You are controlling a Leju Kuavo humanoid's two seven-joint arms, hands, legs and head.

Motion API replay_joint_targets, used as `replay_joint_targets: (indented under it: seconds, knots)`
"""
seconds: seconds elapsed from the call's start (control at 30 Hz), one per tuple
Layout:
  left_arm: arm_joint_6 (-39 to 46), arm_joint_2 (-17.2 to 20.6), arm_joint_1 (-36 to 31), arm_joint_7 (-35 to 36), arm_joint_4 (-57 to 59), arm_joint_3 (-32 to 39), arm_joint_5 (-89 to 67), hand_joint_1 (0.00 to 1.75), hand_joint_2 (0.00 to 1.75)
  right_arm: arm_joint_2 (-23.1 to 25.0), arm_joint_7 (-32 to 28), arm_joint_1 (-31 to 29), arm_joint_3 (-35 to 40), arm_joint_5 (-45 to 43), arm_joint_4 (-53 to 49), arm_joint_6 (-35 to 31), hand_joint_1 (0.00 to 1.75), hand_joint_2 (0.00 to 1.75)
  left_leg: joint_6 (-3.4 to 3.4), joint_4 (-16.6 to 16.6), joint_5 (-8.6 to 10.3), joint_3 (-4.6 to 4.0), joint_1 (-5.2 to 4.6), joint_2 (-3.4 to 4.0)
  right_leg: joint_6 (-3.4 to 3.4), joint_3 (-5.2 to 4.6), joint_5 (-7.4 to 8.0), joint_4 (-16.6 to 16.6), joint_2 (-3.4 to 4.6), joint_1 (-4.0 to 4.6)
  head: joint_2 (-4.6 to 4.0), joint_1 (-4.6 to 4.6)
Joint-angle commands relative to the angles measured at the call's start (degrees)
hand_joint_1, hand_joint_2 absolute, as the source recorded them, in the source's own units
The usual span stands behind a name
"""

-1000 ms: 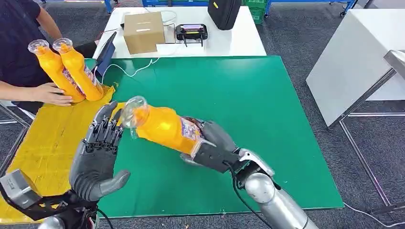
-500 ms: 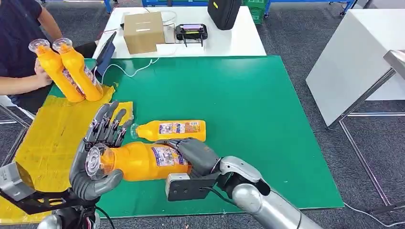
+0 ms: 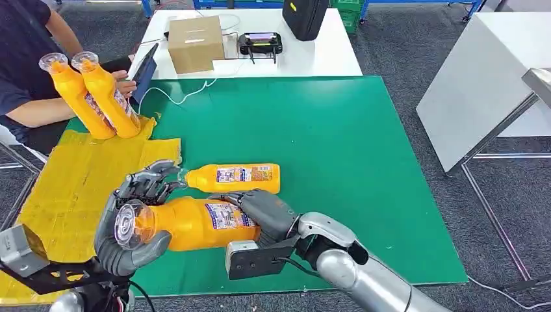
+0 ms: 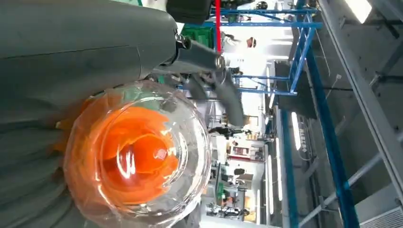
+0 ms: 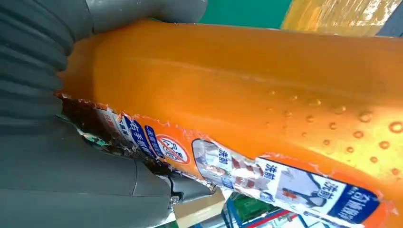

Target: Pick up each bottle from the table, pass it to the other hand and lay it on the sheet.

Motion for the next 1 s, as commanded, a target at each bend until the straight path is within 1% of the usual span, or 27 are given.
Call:
replay_joint_targets:
  seconds: [0.03, 0.6, 0.83, 0.87, 0.9, 0.93, 1.0]
  knots:
    - [-0.5, -0.1, -1.5, -0.9, 2.0, 0.4, -1.4, 1.75, 1.75, -1.4, -0.4, -1.6, 4.0, -0.1, -0.1, 0.9, 1.75, 1.75, -0.04, 0.0, 0.01, 0.03, 0.02, -0.04, -0.08, 0.02, 0.01, 0.0, 0.18, 0.01, 0.00, 0.00]
    - [-1.4, 0.0, -0.9, -2.3, 1.3, -0.1, -3.1, 1.75, 1.75, -1.1, -0.3, -1.0, 3.3, -0.7, -0.7, 0.9, 1.75, 1.75, -0.06, 0.0, 0.00, 0.04, 0.03, -0.09, -0.12, 0.04, -0.01, 0.0, 0.26, 0.02, 0.00, 0.00]
    - [-1.2, -0.1, -0.7, -2.4, 1.0, 0.0, -3.1, 1.75, 1.75, -1.0, 0.5, 0.0, 2.5, -0.3, -0.8, -0.5, 1.75, 1.75, -0.05, 0.0, 0.00, 0.04, 0.03, -0.07, -0.09, 0.04, -0.01, 0.0, 0.19, 0.02, 0.00, 0.00]
    - [-1.0, -0.2, -0.6, -2.3, 0.8, 0.1, -3.2, 1.75, 1.75, -1.0, 0.5, 0.4, 2.1, 0.0, -1.0, -1.1, 1.06, 1.75, -0.03, 0.0, 0.00, 0.02, 0.01, -0.05, -0.07, 0.02, 0.00, 0.0, 0.16, 0.00, 0.00, -0.02]
    - [-0.8, -0.2, -0.5, -2.3, 0.8, 0.2, -3.3, 1.75, 1.75, -1.1, 0.4, 0.8, 1.8, 0.5, -1.4, -1.8, 0.00, 1.75, -0.06, 0.0, -0.02, 0.04, 0.04, -0.07, -0.11, 0.04, -0.01, 0.0, 0.25, 0.02, 0.00, 0.00]
    - [-0.4, -0.4, -0.3, -2.4, 0.6, 0.5, -3.5, 1.75, 1.75, -1.3, 1.2, 1.5, 1.5, 1.5, -1.7, -2.2, 0.00, 0.00, -0.04, 0.0, -0.01, 0.02, 0.02, -0.06, -0.07, 0.02, -0.01, 0.0, 0.15, 0.01, 0.00, -0.04]
    - [-0.1, -0.4, -0.1, -2.5, 0.4, 0.9, -3.8, 1.75, 1.75, -1.7, 1.3, 2.1, 0.9, 1.9, -2.3, -2.2, 0.00, 0.00, -0.04, 0.0, 0.00, 0.03, 0.04, -0.10, -0.08, 0.06, -0.01, 0.0, 0.15, 0.03, 0.00, 0.00]
